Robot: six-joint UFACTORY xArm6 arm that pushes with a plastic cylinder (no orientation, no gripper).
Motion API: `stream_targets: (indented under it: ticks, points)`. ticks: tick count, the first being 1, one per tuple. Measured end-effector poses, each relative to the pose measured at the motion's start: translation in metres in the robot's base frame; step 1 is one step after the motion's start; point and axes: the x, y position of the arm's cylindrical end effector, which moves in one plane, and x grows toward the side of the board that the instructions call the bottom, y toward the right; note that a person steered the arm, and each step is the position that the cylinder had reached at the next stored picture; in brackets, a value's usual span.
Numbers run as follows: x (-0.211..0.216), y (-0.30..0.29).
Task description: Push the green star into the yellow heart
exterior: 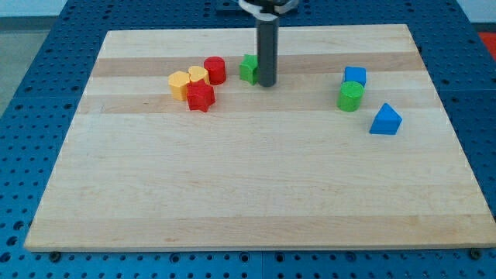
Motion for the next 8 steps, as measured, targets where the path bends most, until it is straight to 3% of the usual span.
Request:
stream_targets:
  ticks: [1, 4, 8]
  points:
    - [-0.017, 0.047]
    - [-0.033, -0.003]
    - [-0.001, -0.027]
